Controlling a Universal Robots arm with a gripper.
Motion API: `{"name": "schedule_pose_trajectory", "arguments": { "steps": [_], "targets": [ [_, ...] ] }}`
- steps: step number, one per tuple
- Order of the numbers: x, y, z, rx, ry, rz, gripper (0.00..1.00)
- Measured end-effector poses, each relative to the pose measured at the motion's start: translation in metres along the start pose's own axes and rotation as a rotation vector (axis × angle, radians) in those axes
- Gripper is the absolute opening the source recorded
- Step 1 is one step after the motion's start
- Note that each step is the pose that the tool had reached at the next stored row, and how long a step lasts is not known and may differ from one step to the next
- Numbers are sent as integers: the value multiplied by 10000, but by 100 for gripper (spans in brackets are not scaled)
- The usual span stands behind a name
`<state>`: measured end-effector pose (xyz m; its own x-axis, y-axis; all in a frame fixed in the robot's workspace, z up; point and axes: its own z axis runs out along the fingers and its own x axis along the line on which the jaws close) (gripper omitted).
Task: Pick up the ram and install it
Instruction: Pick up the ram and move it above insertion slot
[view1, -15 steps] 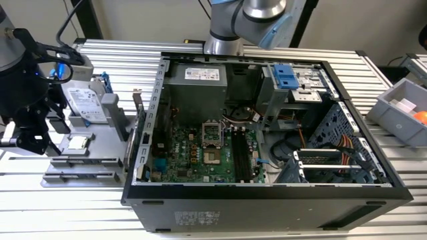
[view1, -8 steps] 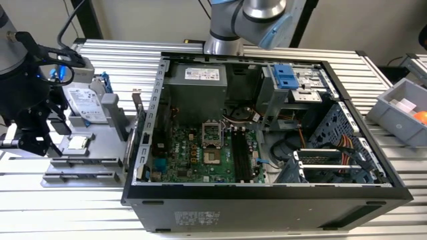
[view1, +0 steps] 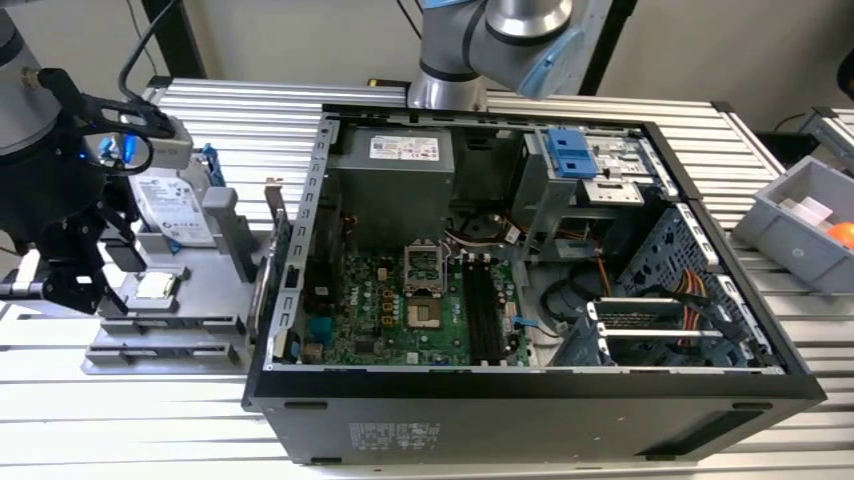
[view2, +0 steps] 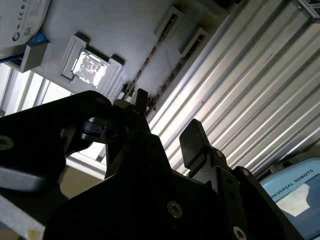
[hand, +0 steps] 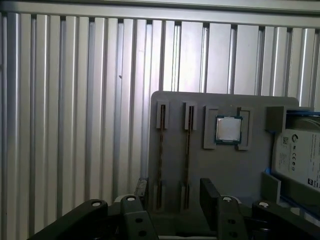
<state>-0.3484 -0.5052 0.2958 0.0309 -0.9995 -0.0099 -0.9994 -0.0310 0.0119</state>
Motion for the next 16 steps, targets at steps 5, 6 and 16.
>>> {"name": "schedule_pose_trajectory", "arguments": {
  "steps": [5,6,16],
  "targets": [
    [2,-1,22,3,-2,-1,100],
    [2,-1,27,1,-1,-1,100],
    [4,-2,104,1,-1,-1,100]
  ]
}}
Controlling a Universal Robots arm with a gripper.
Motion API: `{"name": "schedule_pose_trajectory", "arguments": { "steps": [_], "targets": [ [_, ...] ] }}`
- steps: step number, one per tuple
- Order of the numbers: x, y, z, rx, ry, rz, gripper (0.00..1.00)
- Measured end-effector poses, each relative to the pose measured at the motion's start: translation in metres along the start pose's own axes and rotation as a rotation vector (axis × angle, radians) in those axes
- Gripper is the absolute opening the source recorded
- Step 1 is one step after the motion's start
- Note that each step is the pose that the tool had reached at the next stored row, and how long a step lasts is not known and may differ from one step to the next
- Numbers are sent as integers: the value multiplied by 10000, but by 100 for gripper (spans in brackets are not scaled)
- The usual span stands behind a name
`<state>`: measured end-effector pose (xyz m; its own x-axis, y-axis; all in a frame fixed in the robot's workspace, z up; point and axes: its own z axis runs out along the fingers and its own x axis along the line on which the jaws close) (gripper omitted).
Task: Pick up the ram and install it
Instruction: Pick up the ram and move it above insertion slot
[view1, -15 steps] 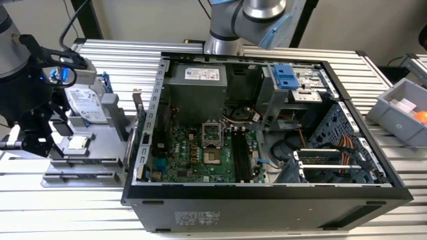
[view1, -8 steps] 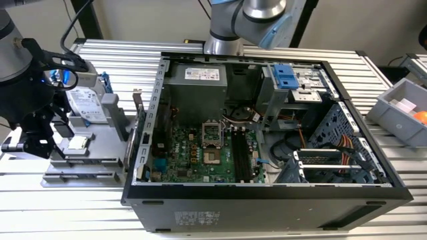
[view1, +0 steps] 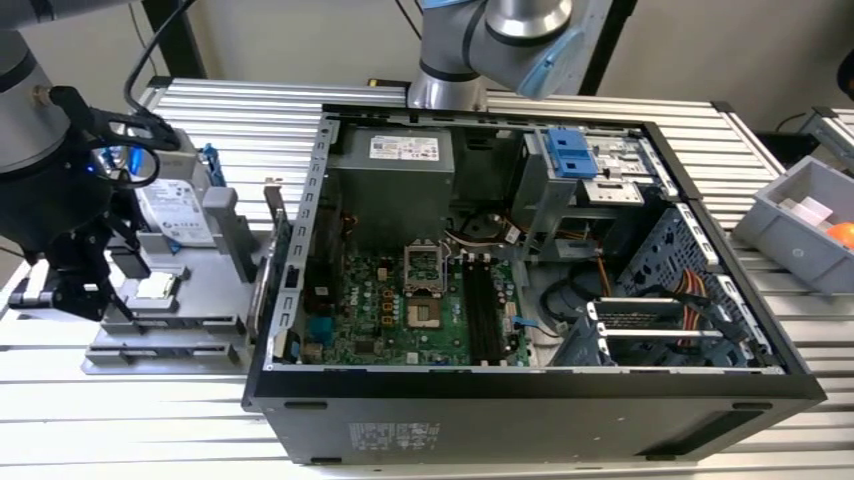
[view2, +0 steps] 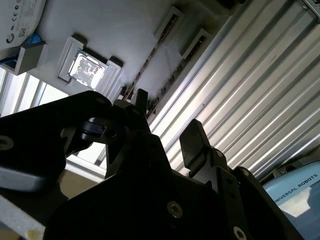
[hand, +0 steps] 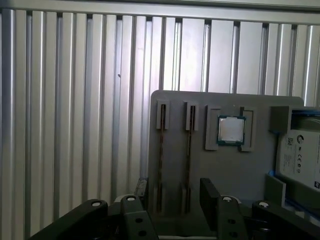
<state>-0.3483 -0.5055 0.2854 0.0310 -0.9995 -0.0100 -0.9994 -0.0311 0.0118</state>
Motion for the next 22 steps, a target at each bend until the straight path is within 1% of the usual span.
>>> {"name": "schedule_pose_trajectory", "arguments": {
  "steps": [12,22],
  "targets": [
    [1,-1,94,1,-2,0,100],
    [2,-2,152,4,-3,0,100]
  ]
}}
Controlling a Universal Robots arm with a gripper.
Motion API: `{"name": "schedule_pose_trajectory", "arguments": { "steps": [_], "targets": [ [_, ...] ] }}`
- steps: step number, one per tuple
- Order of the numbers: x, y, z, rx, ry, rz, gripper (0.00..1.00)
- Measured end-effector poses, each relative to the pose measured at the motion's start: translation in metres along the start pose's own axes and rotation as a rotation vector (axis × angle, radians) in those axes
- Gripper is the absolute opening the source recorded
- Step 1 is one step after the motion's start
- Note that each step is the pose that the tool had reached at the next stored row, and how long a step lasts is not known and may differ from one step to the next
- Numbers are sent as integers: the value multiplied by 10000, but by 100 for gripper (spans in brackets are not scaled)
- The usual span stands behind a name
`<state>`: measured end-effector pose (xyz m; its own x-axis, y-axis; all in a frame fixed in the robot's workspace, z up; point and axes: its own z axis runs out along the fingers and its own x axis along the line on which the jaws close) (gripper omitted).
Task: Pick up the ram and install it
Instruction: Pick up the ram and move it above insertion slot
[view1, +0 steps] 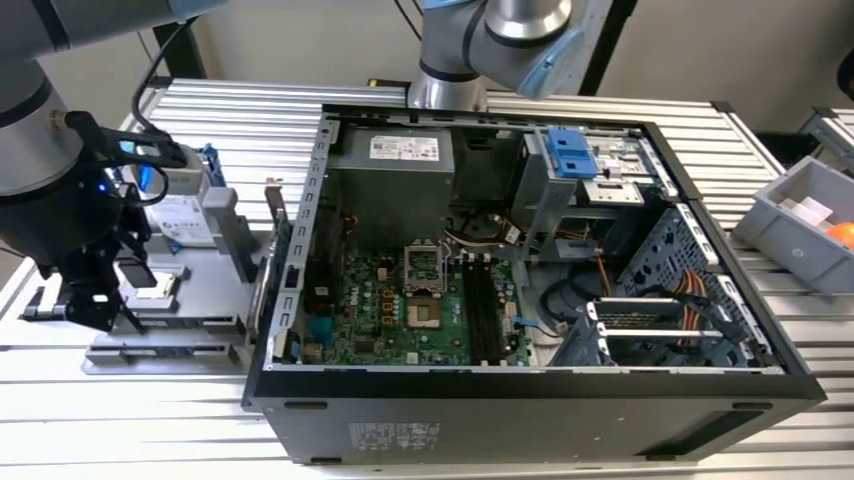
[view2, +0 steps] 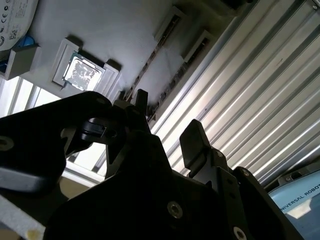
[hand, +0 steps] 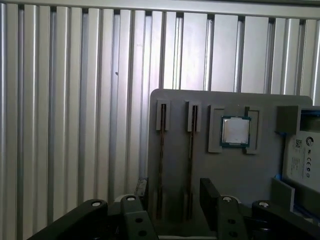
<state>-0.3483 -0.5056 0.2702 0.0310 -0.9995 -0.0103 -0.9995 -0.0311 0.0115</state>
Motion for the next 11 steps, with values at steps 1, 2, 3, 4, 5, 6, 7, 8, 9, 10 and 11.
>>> {"name": "schedule_pose_trajectory", "arguments": {
  "steps": [1,2,3,4,5,6,7,8,9,10,11],
  "targets": [
    [0,0,2,-6,5,1,100],
    [0,0,9,-5,4,0,100],
    [0,0,20,-2,2,0,100],
    [0,0,27,-5,4,1,100],
    [0,0,36,-5,4,1,100],
    [0,0,47,-1,1,0,100],
    [0,-1,55,-3,3,0,100],
    [1,-1,63,-4,3,0,100],
    [1,-1,72,-4,4,0,100],
    [1,-1,80,-3,2,0,100],
    [1,-1,87,-5,4,0,100]
  ]
}}
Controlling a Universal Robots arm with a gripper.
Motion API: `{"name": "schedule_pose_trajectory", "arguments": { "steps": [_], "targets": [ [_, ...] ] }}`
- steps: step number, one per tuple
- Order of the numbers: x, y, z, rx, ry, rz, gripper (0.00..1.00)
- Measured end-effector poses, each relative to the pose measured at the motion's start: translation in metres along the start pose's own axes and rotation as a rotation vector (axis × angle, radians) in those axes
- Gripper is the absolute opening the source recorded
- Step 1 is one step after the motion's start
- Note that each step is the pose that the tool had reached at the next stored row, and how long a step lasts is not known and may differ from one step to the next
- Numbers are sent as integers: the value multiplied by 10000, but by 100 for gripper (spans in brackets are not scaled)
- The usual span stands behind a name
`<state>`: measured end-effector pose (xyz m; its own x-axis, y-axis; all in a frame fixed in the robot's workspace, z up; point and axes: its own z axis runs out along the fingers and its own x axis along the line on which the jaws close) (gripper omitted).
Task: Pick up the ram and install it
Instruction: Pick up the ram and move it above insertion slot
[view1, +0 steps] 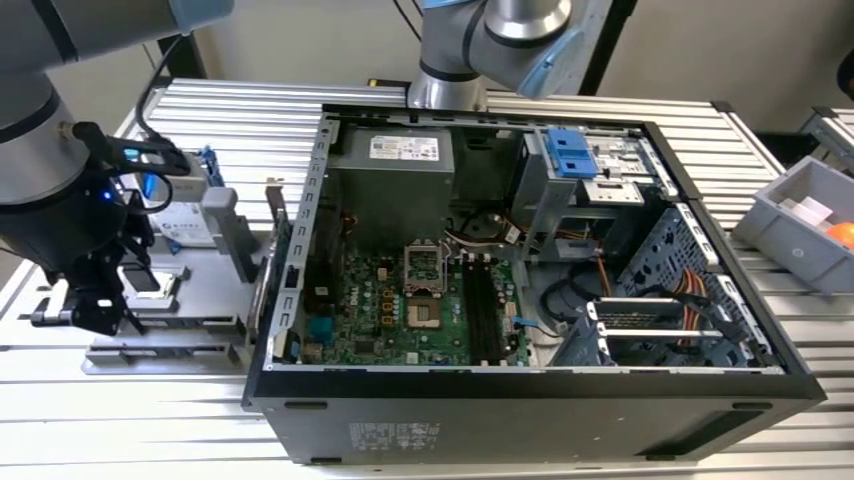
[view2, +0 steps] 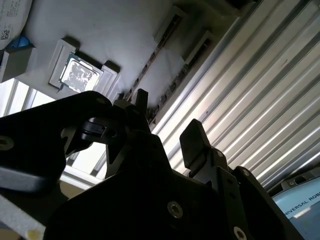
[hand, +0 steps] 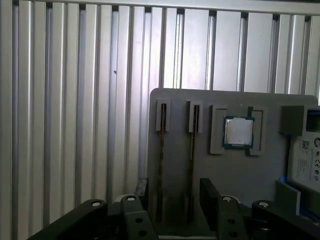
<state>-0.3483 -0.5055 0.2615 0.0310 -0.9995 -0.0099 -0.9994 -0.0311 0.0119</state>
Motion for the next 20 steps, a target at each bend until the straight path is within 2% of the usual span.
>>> {"name": "schedule_pose_trajectory", "arguments": {
  "steps": [15,17,20],
  "targets": [
    [2,-15,113,1,-1,-1,100],
    [17,-40,173,0,0,-1,100],
    [30,-42,186,-1,1,1,100]
  ]
}}
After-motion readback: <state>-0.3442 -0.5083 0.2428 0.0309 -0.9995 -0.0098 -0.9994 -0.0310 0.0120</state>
